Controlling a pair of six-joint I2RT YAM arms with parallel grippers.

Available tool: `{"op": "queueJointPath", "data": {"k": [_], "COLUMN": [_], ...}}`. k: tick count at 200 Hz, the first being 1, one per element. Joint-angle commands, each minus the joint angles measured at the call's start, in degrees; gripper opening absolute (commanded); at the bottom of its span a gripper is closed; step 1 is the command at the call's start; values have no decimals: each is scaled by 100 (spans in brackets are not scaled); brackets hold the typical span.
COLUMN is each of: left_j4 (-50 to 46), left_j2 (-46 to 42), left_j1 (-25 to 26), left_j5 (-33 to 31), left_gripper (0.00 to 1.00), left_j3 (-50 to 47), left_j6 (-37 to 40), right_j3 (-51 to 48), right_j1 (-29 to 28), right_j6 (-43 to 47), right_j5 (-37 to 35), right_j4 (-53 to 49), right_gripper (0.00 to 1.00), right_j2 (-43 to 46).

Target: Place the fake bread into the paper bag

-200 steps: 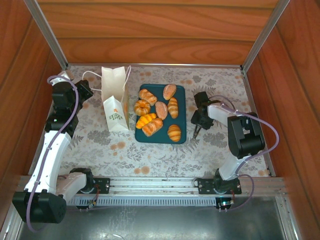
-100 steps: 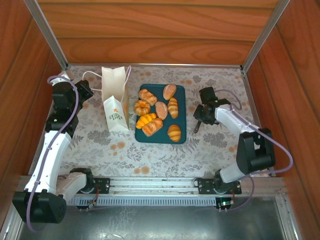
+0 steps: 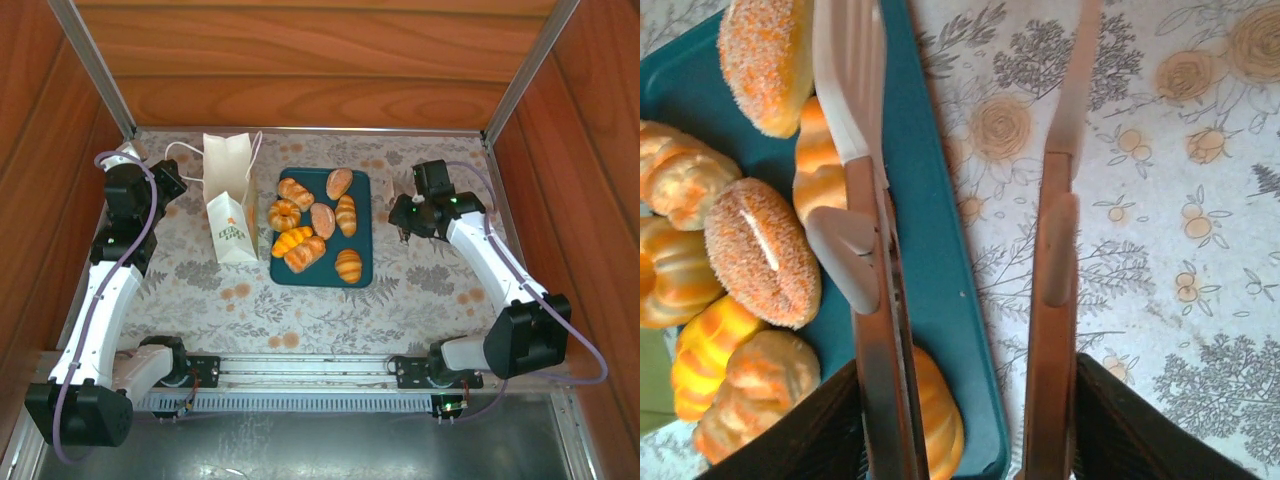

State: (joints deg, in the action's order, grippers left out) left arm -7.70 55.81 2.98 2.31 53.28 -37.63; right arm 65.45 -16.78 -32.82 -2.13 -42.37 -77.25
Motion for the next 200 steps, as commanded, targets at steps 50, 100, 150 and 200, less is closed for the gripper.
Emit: {"op": "queueJointPath", "data": {"k": [50,100,150,200], "left_j4": [88,97,138,118], "left_j2": [2,-24,-18,-53], "left_j1": [-65,-61,-63,-69], "left_j5": [86,81,95,83], "left_gripper": [0,0,0,0], "left_j3": [25,-19,-50,-70], "left_j6": [-69,-76,-105,-104], "right_j3": [528,732,820,1009], "right_j1": [52,30,-146,-433], "right_j6": [378,601,865,996], "right_j5": [533,1268,1436,1327], "right_j4": [-478,-786,-962,-879], "right_gripper": [52,51,50,50], "right_j2": [173,294,101,-444]}}
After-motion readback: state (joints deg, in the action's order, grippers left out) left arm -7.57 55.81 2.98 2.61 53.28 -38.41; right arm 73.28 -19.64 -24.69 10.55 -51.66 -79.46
